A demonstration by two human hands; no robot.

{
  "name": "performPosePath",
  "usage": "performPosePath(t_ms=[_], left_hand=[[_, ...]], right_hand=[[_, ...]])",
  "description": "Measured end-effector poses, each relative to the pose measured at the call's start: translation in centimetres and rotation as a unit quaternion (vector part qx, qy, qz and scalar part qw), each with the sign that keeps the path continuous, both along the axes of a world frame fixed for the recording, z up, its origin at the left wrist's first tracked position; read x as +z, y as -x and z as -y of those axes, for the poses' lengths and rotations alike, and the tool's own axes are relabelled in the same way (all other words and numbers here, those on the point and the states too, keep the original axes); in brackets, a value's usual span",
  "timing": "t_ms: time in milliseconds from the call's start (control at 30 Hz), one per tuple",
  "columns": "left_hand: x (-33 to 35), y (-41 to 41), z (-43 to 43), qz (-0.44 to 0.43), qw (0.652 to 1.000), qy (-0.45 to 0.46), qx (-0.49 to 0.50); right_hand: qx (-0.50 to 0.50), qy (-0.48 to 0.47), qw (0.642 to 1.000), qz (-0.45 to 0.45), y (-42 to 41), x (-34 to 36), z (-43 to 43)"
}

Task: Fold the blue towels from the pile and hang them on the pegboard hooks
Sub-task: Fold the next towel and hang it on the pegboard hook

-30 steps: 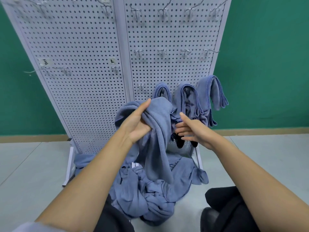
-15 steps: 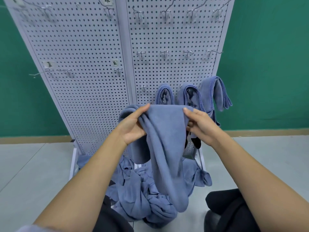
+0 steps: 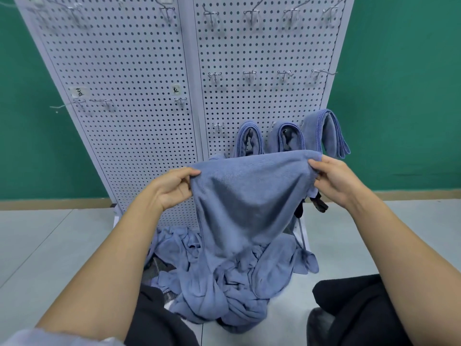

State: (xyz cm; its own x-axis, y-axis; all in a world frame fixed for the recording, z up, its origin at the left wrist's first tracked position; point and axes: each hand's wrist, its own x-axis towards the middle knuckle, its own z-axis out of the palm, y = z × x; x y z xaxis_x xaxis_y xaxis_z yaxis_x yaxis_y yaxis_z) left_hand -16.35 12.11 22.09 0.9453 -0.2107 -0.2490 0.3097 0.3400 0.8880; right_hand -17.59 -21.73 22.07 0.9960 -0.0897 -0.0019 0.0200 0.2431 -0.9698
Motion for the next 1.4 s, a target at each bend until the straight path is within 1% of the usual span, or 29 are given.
performPosePath(t_ms=[67,133,200,267,333,400,433,500,567,633,767,867,1033,1167,1300,1400], left_hand=[[0.0,0.1,-0.5,0.024,0.999,-0.037,0.000],[-0.1,0.2,-0.6,0.036,0.993,-0.117,0.002],[-0.2,0.4,-0.4,0.041,0.984,-0.175,0.007],[-0.3,0.4,-0.1,0.041,0.981,-0.189,0.029],[-0.4,0.4,0.0,0.040,0.982,-0.178,0.053],[-0.3,0.3,-0.1,0.030,0.988,-0.134,0.072],[-0.2,0.2,-0.2,0.024,0.991,-0.104,0.077],[-0.1,0.1,-0.4,0.019,0.995,-0.062,0.075],[0.0,0.1,-0.6,0.018,0.996,-0.051,0.070],[0.0,0.1,-0.6,0.014,0.995,-0.063,0.074],[-0.1,0.3,-0.7,0.018,0.984,-0.157,0.077],[-0.3,0.1,-0.8,0.018,0.978,-0.184,0.094],[-0.6,-0.1,-1.2,0.022,0.961,-0.248,0.122],[-0.5,0.0,-1.2,0.023,0.959,-0.228,0.169],[-0.4,0.0,-1.4,0.026,0.965,-0.213,0.151],[-0.2,0.2,-1.5,0.040,0.968,-0.209,0.133]], right_hand=[[-0.010,0.088,0.996,-0.013,-0.1,-0.3,0.3],[-0.019,0.194,0.980,-0.027,0.0,-0.7,0.3],[-0.031,0.237,0.971,-0.030,0.2,-0.9,0.0],[-0.046,0.226,0.972,-0.033,0.1,-0.9,-0.4],[-0.047,0.168,0.983,-0.054,-0.3,-1.0,-0.1],[0.007,0.101,0.992,-0.071,-0.6,-0.8,0.2],[0.042,0.093,0.992,-0.073,-0.5,-0.7,0.2],[0.090,0.108,0.987,-0.073,-0.3,-0.5,0.1],[0.078,0.116,0.988,-0.068,-0.1,-0.5,-0.2],[0.045,0.128,0.988,-0.068,-0.1,-0.7,-0.2],[0.009,0.225,0.971,-0.075,0.3,-0.7,-0.1],[0.004,0.240,0.968,-0.072,0.4,-0.9,-0.3],[-0.019,0.229,0.971,-0.072,0.2,-1.0,-0.4],[-0.060,0.207,0.973,-0.083,-0.2,-1.3,-0.2],[-0.068,0.148,0.984,-0.078,-0.2,-1.3,-0.1],[-0.057,0.136,0.987,-0.061,-0.3,-1.2,0.0]])
